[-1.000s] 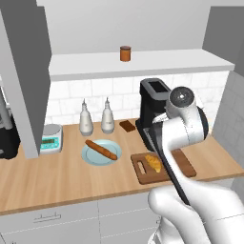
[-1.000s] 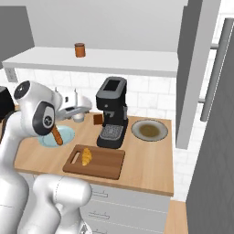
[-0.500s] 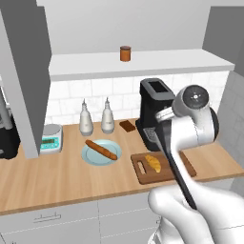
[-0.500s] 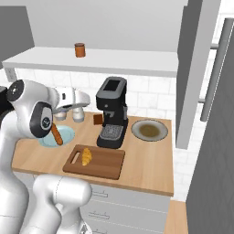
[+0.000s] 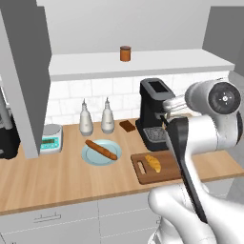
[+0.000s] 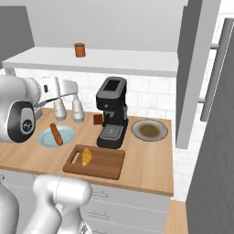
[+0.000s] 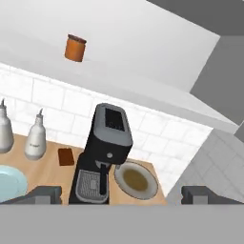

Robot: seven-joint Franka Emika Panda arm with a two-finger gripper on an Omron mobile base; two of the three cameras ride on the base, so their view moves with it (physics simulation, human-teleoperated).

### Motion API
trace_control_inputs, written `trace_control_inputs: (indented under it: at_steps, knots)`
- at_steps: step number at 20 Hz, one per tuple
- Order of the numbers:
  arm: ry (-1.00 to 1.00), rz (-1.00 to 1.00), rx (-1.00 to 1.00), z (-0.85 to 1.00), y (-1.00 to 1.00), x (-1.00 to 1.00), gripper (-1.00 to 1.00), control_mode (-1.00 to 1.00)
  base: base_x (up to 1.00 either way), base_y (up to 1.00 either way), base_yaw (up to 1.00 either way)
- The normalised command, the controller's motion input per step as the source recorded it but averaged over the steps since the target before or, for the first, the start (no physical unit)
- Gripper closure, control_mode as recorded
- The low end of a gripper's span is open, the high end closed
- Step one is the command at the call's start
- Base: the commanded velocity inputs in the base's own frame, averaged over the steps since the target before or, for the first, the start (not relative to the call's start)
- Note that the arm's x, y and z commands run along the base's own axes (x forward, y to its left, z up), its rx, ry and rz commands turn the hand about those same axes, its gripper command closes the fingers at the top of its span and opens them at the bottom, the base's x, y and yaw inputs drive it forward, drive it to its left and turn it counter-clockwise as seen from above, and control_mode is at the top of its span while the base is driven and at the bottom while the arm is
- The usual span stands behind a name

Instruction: From the different types of pastries on the counter, select a croissant and place it on the cutting board. Then retrieve a jar of jam from the cabinet and place it alongside the croissant on the cutting board.

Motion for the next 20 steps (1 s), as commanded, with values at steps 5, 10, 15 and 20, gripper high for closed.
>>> trace_control_inputs:
  at_steps: [5,10,15,20]
  knots:
    - [-0.28,0.05,0.00,0.82,0.25,-0.63,-1.00,-1.00,0.00,0.00,0.00]
    - [-0.21,0.09,0.00,0.44,0.08,-0.36,-1.00,-1.00,0.00,0.00,0.00]
    - [0.00,0.24,0.09,0.44,0.00,0.08,-1.00,-1.00,0.00,0.00,0.00]
    - [0.00,0.35,0.09,0.40,0.00,0.10,-1.00,-1.00,0.00,0.00,0.00]
